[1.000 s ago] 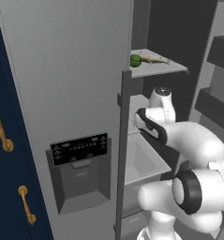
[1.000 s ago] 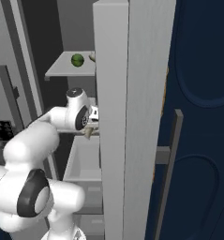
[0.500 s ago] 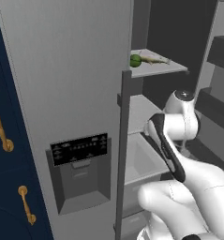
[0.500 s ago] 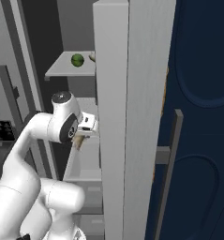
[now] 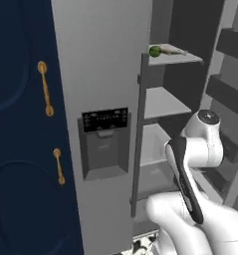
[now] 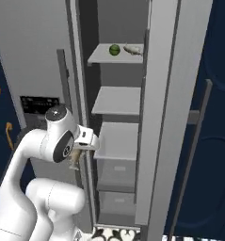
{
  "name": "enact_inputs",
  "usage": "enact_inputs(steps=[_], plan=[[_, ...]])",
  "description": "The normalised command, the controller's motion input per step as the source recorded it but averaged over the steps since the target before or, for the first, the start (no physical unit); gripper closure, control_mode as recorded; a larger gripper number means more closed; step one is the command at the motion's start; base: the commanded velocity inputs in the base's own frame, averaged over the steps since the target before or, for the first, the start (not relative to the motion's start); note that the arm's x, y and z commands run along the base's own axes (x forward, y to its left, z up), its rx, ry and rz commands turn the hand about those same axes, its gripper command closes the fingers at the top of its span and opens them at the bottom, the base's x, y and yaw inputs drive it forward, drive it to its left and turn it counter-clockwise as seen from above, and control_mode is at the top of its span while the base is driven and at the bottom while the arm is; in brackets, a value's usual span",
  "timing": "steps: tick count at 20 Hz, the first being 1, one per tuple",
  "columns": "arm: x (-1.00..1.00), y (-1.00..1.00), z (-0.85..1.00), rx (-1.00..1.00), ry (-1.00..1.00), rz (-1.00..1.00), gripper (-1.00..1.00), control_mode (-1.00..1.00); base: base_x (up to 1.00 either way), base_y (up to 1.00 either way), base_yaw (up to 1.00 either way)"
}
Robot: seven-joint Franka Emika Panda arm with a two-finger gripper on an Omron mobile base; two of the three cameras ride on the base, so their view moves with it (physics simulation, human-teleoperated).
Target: Place one avocado and one fish in each tupperware on the nearby counter, to pack two identical lunches.
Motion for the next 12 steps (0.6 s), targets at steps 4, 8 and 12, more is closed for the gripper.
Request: enact_inputs(steps=[4,8,12], plan=[[0.00,0.00,0.00,0.00,0.00,0.00,1.00,1.00,-0.52,1.00,0.60],[0.00,0.00,0.00,0.00,0.00,0.00,1.00,1.00,-0.06,0.93,0.77],[0.00,0.00,0.00,0.00,0.00,0.00,1.00,1.00,0.00,0.67,0.81]])
